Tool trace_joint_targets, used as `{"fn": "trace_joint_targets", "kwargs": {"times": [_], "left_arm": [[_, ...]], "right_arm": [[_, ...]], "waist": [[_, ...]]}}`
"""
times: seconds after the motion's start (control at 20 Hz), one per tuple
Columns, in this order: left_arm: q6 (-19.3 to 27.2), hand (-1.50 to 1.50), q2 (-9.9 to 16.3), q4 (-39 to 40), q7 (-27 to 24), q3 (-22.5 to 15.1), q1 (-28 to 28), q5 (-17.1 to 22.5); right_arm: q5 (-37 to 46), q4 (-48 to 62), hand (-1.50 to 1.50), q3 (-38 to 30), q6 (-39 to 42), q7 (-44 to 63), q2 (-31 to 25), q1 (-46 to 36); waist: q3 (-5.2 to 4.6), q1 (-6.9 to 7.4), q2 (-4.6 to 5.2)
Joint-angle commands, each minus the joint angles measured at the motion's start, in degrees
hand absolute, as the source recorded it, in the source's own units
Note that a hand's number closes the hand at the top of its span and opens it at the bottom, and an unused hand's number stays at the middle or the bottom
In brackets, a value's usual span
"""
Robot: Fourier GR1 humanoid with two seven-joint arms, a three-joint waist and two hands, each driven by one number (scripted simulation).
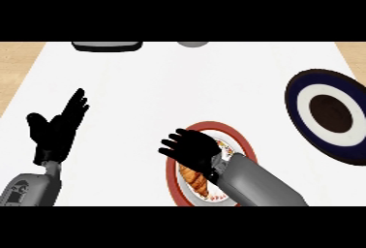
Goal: Pick the croissant from the plate and place it in the plate
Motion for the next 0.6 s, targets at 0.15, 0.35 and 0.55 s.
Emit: {"fn": "trace_joint_targets", "kwargs": {"times": [0.15,0.35,0.55], "left_arm": [[-1.2,0.00,-1.2,-2.9,1.4,2.2,1.3,-2.1],[-3.2,0.00,-1.5,3.4,0.6,3.6,-4.6,-2.4],[-3.4,0.00,-1.0,-6.1,5.5,3.4,1.9,-1.7]], "right_arm": [[8.1,2.4,-1.50,-2.1,-2.0,-3.1,2.0,3.2],[11.6,15.0,-1.50,-3.1,-5.8,-5.5,7.2,-1.4],[12.9,13.0,1.50,-1.7,0.0,-6.1,8.1,-0.9]], "waist": [[0.01,0.01,-0.02],[0.00,0.10,0.16],[0.01,0.34,0.00]]}}
